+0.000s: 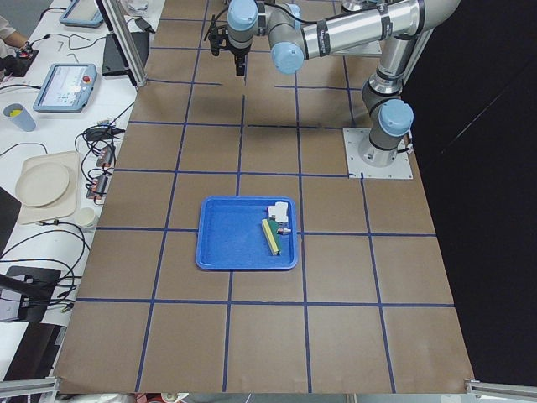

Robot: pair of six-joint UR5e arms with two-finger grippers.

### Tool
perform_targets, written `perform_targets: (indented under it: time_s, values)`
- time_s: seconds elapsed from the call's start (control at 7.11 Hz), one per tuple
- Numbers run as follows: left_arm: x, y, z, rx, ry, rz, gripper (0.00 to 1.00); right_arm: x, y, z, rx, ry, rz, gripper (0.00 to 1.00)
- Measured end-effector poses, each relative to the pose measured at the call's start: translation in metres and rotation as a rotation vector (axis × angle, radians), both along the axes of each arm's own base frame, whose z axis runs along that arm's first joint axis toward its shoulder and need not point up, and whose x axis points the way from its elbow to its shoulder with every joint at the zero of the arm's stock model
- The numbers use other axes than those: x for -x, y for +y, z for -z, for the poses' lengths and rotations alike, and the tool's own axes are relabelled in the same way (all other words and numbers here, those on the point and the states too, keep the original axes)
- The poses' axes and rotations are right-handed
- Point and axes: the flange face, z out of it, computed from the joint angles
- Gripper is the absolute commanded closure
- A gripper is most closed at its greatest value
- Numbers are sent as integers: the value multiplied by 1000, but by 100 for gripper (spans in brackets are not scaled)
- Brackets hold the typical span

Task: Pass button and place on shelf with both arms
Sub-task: 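Carry the button with the right gripper over the mesh basket and release it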

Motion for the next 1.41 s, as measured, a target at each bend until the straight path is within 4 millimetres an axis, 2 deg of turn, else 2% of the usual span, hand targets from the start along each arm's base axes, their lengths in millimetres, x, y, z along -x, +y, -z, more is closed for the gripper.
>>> perform_targets:
  time_s: [0.28,0.42,0.7,1.13,1.41]
  values:
    - [-12,13,-67,-77,-271,15,0,32,-23,-2,107,216,-242,98]
    - [-17,21,-88,-103,-348,19,0,47,-38,9,126,283,-286,97]
    - [-15,28,-97,-122,-395,-4,0,76,-63,38,128,352,-305,97]
    - [-11,26,-101,-102,-411,-5,0,128,-80,85,114,357,-255,95]
    - [-11,22,-100,-96,-414,-11,0,138,-85,100,115,356,-240,86]
